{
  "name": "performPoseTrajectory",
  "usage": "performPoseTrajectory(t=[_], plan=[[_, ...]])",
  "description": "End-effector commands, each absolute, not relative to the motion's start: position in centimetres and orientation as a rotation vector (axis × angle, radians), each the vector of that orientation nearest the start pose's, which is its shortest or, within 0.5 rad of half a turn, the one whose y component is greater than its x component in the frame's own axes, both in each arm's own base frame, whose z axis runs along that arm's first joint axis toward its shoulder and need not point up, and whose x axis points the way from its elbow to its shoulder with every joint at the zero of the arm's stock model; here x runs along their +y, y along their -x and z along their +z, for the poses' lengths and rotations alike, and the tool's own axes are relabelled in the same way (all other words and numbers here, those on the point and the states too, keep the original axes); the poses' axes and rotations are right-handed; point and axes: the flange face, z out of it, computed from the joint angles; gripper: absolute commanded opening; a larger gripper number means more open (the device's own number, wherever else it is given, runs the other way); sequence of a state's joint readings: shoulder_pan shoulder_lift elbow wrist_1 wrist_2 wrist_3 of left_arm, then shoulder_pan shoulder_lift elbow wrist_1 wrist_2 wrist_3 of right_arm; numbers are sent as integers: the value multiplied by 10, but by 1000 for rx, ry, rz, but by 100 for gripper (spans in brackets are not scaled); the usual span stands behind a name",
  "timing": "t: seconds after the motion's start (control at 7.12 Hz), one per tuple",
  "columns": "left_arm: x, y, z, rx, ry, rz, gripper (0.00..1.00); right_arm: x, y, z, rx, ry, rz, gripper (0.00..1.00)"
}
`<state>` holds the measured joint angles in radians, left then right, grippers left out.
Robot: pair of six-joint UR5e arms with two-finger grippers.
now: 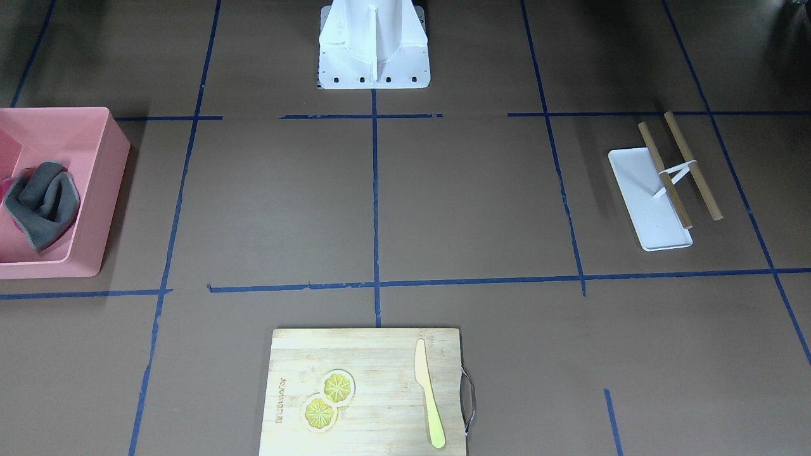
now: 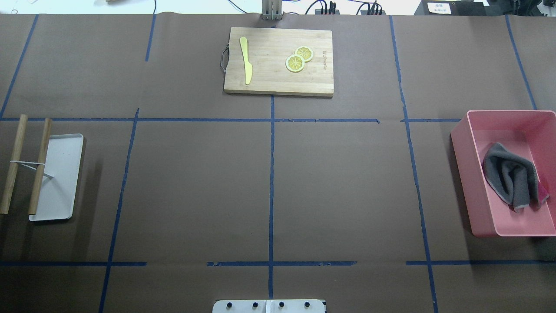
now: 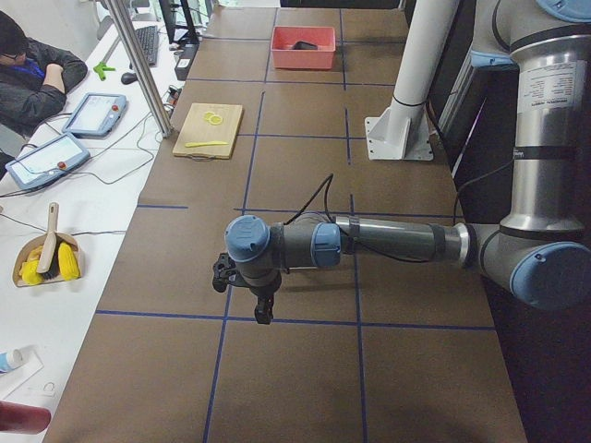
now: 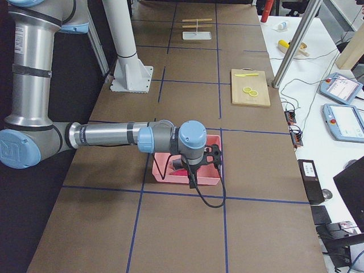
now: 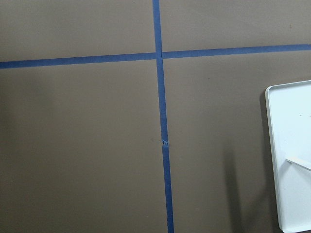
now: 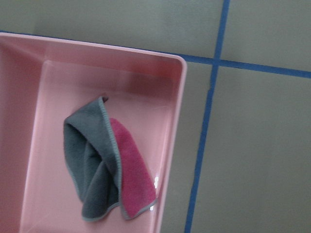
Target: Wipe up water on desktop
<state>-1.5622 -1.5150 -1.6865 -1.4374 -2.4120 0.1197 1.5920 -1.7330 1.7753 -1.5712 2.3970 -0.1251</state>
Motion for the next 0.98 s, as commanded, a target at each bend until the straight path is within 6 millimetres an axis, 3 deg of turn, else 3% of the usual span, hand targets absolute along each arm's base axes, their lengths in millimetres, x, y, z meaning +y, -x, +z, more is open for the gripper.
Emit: performPoseTrajectory(t=[0.0, 0.42, 0.84], plan=[[-463, 56, 641, 843, 30, 86, 100, -425, -85, 670, -820, -131, -89, 100], [-460, 56, 663, 845, 70, 68, 100, -430, -89, 658, -814, -145, -61, 100], [-459, 56, 665, 844, 70, 71, 100, -427, -88, 660, -827, -110, 7, 100]])
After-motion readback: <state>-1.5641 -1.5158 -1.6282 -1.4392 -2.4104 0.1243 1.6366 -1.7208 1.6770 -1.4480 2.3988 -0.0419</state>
